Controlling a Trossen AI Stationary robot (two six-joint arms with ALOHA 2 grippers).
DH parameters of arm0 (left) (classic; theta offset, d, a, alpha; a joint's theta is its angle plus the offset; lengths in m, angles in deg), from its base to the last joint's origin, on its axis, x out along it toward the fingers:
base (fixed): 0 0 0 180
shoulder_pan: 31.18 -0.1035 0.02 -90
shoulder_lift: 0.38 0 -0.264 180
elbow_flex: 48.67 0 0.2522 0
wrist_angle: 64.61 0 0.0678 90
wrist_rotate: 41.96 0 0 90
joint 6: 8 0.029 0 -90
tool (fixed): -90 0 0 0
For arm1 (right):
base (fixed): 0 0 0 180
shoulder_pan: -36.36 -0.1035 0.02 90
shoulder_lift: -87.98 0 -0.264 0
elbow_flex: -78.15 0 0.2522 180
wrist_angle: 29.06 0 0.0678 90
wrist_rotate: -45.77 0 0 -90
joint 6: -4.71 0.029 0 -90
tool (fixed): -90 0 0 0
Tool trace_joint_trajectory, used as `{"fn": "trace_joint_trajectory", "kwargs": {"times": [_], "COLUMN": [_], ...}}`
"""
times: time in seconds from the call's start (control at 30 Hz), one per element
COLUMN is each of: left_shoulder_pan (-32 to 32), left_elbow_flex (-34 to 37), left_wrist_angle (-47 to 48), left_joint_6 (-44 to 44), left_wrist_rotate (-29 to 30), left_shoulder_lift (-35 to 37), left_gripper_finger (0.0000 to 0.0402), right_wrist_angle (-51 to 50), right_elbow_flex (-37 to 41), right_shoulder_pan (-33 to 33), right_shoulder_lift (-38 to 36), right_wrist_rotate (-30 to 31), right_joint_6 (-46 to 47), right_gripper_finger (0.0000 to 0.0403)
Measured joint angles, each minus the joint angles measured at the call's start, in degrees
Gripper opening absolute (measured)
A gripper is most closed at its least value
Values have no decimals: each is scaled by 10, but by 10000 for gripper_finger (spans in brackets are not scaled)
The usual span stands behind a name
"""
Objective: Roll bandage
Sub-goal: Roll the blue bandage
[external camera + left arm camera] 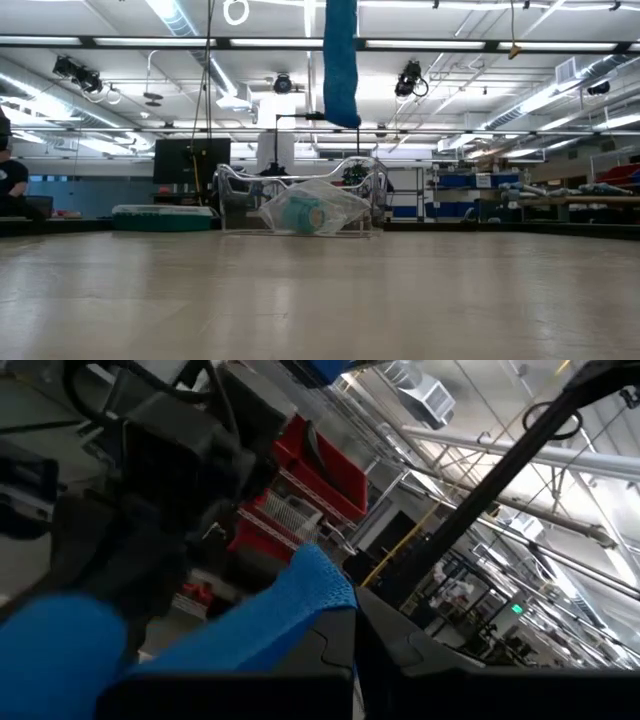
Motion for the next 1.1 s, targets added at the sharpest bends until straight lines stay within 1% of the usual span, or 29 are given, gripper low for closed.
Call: {"fn": "trace_joint_trajectory", "kwargs": {"times": [0.17,0.3,0.43,0.73,0.87,0.97,1.1], "left_shoulder_pan": [0,-2,-12,-43,-45,-45,-45], "left_elbow_flex": [1,1,1,1,1,1,1], "left_wrist_angle": [-6,-17,-20,-15,-9,-9,-7], "left_joint_6": [-16,-22,-22,-22,-20,-21,-31], "left_wrist_rotate": [-15,-28,-28,-27,-26,-26,-26], "left_shoulder_lift": [-19,-20,-18,-7,-7,-7,-7], "left_gripper_finger": [6,6,6,6,7,26,83], "right_wrist_angle": [-9,-9,-9,-2,10,11,11], "right_elbow_flex": [0,0,0,0,0,0,0], "right_shoulder_pan": [-15,-18,-18,-20,-28,-29,-30], "right_shoulder_lift": [11,16,15,15,15,15,15], "right_wrist_rotate": [-1,0,-13,-70,-73,-73,-76], "right_joint_6": [3,3,3,-11,-23,-26,-27], "right_gripper_finger": [0,0,0,0,0,0,0]}}
